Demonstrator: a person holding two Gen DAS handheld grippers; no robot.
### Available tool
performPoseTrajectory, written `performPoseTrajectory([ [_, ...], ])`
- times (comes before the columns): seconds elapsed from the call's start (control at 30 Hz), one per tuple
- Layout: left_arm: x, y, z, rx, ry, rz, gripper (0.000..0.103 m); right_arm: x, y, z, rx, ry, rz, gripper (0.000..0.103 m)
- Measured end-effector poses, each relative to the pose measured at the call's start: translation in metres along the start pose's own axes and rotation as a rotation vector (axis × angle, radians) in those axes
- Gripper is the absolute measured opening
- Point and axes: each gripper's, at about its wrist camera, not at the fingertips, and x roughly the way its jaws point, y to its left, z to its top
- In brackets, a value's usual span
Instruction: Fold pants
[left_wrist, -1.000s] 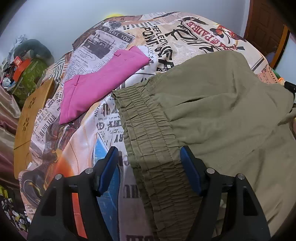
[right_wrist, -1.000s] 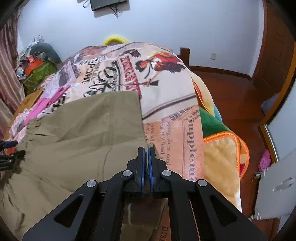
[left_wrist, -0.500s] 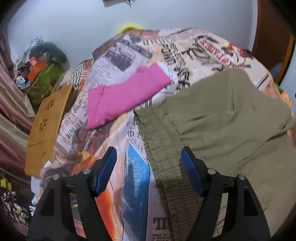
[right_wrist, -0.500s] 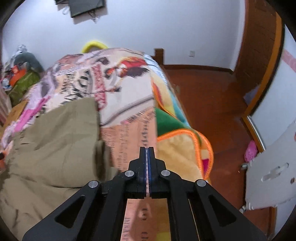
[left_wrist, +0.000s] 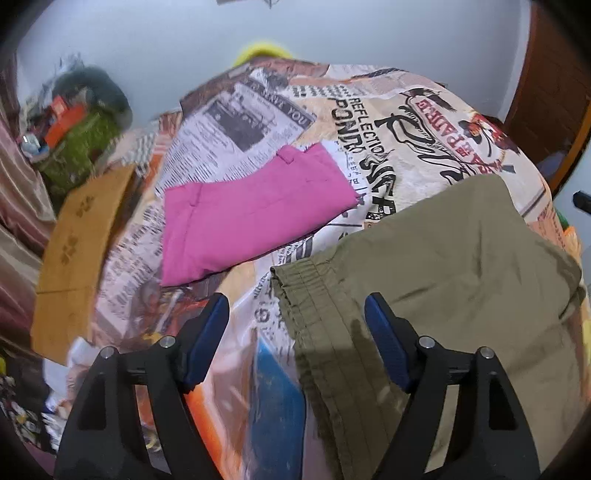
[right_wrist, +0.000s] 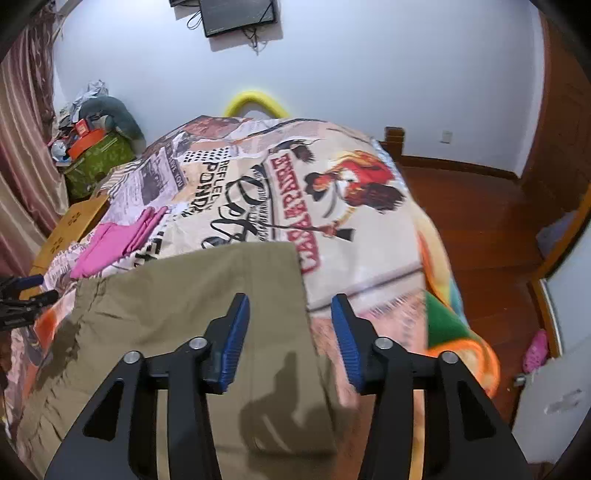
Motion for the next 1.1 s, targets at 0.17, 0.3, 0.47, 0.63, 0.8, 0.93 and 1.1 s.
performPoseTrajectory([
  [0.17, 0.033, 0.010, 0.001, -0.038, 0.062, -0.048, 0.076, 0.036, 0.003, 0.009, -0.009, 0.051, 0.005, 0.049],
  [0.3, 0.057, 0.015, -0.002, -0.062, 0.110, -0.079, 0.076, 0.066, -0.001, 0.013, -0.004, 0.103, 0.012, 0.049],
  [0.47, 0.073, 0.018, -0.003, -0.107, 0.139, -0.160, 0.076, 0.094, -0.002, 0.022, -0.016, 0.161, 0.030, 0.049],
  [0.63, 0.083, 0.016, 0.004, -0.129, 0.152, -0.188, 0.067, 0.119, -0.002, 0.028, -0.019, 0.195, 0.040, 0.049],
  [0.8, 0.088, 0.007, 0.008, -0.066, 0.148, -0.160, 0.062, 0.141, 0.001, 0.027, 0.030, 0.219, 0.072, 0.049],
  [0.93, 0.091, 0.006, 0.010, -0.067, 0.139, -0.155, 0.061, 0.146, 0.001, 0.027, 0.048, 0.182, 0.078, 0.049],
  [1.1, 0.091, 0.001, 0.012, -0.059, 0.109, -0.128, 0.053, 0.146, -0.002, 0.026, 0.061, 0.161, 0.093, 0.030],
])
